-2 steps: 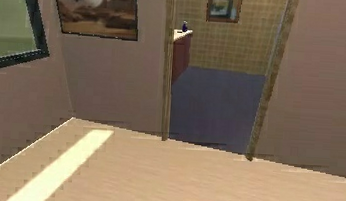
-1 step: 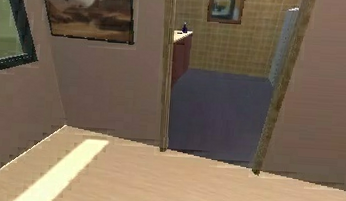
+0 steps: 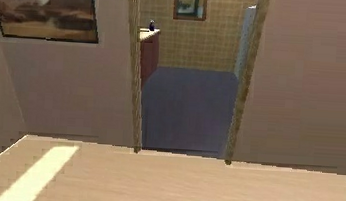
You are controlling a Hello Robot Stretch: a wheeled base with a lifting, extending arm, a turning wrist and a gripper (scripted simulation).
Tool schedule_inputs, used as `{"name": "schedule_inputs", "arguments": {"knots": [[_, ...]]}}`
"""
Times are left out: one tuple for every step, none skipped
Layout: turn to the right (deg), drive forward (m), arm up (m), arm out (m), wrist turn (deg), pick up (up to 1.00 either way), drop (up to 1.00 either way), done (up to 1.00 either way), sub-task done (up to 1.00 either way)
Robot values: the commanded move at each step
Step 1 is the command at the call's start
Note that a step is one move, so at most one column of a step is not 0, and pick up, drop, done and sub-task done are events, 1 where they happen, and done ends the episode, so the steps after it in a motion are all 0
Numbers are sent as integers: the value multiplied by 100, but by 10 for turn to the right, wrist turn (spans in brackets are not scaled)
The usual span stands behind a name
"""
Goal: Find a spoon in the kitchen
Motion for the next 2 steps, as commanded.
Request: {"name": "schedule_inputs", "arguments": {"knots": [[0, 100, 0, 0, 0, 0, 0, 0, 0], [30, 0, 0, 0, 0, 0, 0, 0, 0]]}}
